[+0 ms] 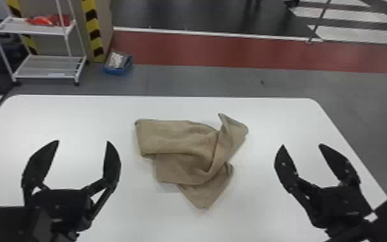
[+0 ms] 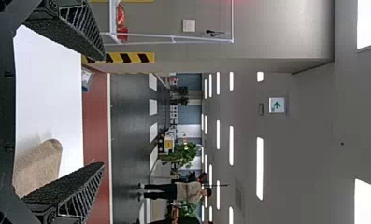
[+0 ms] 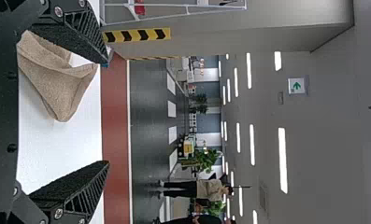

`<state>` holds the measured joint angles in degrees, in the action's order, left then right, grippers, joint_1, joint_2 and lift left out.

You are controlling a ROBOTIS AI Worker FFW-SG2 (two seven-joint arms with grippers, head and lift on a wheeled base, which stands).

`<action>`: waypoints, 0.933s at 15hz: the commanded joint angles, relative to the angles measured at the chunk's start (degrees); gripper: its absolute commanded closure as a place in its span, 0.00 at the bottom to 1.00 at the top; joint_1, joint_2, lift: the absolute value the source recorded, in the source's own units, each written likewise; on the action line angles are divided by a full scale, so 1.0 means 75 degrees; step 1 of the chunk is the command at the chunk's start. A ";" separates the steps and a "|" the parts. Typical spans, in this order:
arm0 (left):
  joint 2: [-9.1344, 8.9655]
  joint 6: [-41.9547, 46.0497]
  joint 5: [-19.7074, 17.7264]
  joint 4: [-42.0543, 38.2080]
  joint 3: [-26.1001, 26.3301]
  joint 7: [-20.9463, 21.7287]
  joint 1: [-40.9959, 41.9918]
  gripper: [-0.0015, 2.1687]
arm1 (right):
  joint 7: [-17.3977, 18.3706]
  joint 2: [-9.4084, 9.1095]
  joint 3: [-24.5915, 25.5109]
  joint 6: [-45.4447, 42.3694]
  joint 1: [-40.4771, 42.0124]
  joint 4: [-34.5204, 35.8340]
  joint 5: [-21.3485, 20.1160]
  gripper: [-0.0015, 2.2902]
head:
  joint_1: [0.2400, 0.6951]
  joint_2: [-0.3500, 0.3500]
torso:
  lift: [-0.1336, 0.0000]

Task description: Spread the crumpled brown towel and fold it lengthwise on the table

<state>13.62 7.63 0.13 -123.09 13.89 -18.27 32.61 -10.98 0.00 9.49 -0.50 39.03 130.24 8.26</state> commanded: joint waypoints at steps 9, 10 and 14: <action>0.0000 -0.0215 0.0018 0.0006 0.0012 -0.0001 -0.0105 0.04 | -0.0024 -0.0007 -0.0047 0.0061 -0.0059 -0.0010 -0.0105 0.06 | 1.00 0.33 | 0.07; 0.0000 -0.0238 0.0018 -0.0006 0.0023 -0.0001 -0.0105 0.04 | -0.0035 -0.0007 -0.0035 0.0061 -0.0059 -0.0010 -0.0105 0.06 | 1.00 0.33 | 0.07; 0.0012 -0.0355 0.0018 -0.0017 0.0023 0.0022 -0.0117 0.04 | -0.0035 -0.0007 -0.0035 0.0061 -0.0071 0.0001 -0.0082 0.06 | 1.00 0.32 | 0.07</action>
<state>13.70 5.18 0.26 -123.15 14.01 -18.10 31.74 -11.27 0.00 9.23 -0.04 38.52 130.18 7.51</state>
